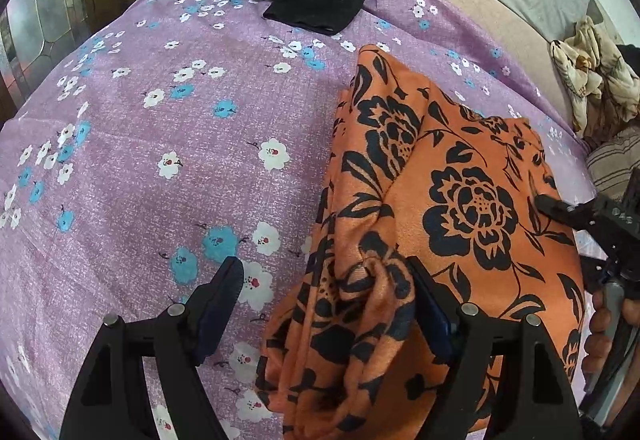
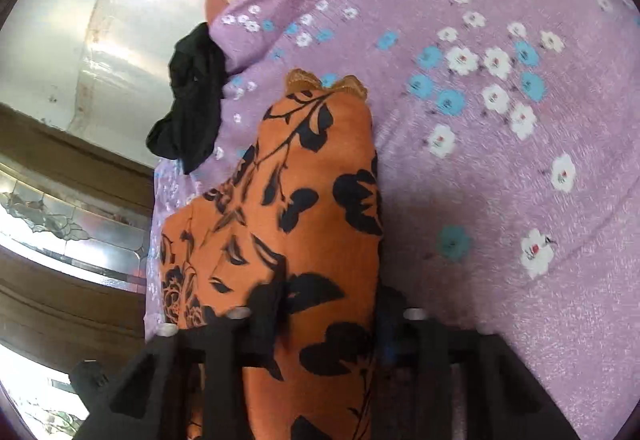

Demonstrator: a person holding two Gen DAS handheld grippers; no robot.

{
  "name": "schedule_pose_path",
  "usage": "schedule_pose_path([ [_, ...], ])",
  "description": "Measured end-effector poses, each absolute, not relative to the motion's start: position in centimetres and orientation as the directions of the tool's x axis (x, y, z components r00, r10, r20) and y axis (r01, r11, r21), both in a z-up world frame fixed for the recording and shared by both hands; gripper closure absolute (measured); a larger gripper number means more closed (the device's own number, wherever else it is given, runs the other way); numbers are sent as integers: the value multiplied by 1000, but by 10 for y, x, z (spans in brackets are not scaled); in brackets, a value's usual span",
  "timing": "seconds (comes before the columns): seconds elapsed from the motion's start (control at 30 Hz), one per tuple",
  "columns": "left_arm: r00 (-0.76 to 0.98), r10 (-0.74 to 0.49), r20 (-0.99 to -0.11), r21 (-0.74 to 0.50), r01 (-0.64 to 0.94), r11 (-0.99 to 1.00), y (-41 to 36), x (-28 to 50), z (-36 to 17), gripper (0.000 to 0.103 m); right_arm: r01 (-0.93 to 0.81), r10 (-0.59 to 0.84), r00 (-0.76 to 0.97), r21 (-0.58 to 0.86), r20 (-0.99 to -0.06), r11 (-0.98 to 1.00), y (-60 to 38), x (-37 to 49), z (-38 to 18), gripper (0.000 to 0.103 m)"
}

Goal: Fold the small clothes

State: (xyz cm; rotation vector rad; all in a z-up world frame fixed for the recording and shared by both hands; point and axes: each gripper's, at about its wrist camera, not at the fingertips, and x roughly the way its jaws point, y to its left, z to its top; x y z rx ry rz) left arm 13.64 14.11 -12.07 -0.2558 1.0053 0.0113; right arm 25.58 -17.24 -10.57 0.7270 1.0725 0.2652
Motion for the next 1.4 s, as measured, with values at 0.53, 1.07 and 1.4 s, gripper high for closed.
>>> schedule_pose_path([
  [0.53,522,-293,-801,-419,-139,897,184,148,-113,42,-287,605,296,536,-739,794,-83,186,-70,32],
  [1.07,459,-478,-749,-561,-55,826,188,242,-97,45,-320,655,261,577,-709,752,-94,170,-73,32],
  [1.4,657,65,-751,-43,-147,988,174,121,-35,22,-320,601,381,509,-703,799,-108,142,-43,32],
])
